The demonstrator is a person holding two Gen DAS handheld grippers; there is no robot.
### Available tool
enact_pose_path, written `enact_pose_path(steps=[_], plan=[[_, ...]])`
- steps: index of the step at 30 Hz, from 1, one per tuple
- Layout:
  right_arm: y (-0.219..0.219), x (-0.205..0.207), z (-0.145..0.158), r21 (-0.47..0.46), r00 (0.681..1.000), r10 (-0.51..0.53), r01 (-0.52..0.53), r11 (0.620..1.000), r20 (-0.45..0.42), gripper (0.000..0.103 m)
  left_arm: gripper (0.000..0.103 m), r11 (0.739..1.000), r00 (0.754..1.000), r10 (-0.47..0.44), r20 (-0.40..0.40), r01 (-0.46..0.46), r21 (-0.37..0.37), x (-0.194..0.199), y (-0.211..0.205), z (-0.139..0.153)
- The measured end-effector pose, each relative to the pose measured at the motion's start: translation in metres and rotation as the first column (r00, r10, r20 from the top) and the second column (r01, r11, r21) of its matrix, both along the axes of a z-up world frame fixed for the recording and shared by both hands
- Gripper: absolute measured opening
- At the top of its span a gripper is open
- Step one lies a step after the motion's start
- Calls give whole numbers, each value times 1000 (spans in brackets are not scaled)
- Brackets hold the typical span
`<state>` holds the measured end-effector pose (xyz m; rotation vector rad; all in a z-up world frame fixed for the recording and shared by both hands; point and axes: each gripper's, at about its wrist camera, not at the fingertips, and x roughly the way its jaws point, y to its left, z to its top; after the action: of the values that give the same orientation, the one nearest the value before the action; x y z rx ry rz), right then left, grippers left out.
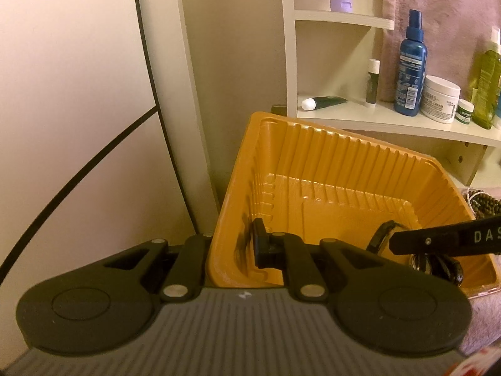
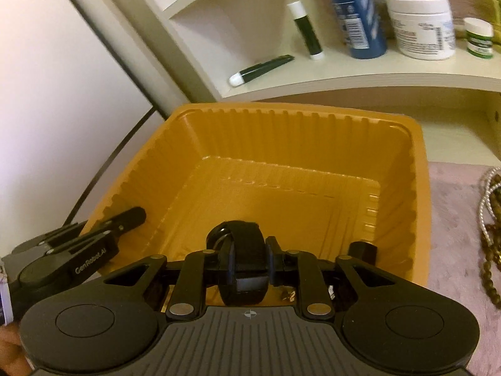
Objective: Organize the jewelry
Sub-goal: 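Carry the black watch into the orange tray and open the right gripper, then grasp a dark bead bracelet from the pile with the right gripper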
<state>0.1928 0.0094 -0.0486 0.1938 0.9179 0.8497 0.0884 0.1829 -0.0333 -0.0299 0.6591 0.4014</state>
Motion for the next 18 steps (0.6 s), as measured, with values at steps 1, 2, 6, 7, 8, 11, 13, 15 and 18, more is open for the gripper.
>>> enact_pose_path(steps=[1,2,6,7,8,11,13,15,18], plan=[[0,-1,2,4,1000,-2,2,1000,17,46,11,1000,1000,1,0,-1,-2,0,0,0],[-1,-1,4,13,999,-3,3,1000,36,53,11,1000,1000,1,1,-1,-1,1,0,0],[-8,-3,17,48,996,-17,13,999,92,61,11,1000,1000,-2,1,2,4,2,-3,0],[-13,-4,22,61,994,-24,18,998,104,61,11,1000,1000,-3,1,3,5,1,-2,0],[-18,-5,26,72,993,-31,23,997,118,61,11,1000,1000,-3,1,3,5,1,-2,0],[-42,-10,39,85,983,-68,54,995,170,61,11,1000,1000,-2,0,2,4,-1,-1,0],[-60,-10,46,82,979,-95,81,993,183,61,11,1000,1000,-2,0,2,2,-2,0,0],[-83,-9,50,76,973,-135,123,990,185,61,11,1000,1000,-4,-2,4,4,-2,-1,1],[-122,-8,50,55,961,-207,200,978,183,61,11,1000,1000,-6,-5,6,3,-3,0,1]])
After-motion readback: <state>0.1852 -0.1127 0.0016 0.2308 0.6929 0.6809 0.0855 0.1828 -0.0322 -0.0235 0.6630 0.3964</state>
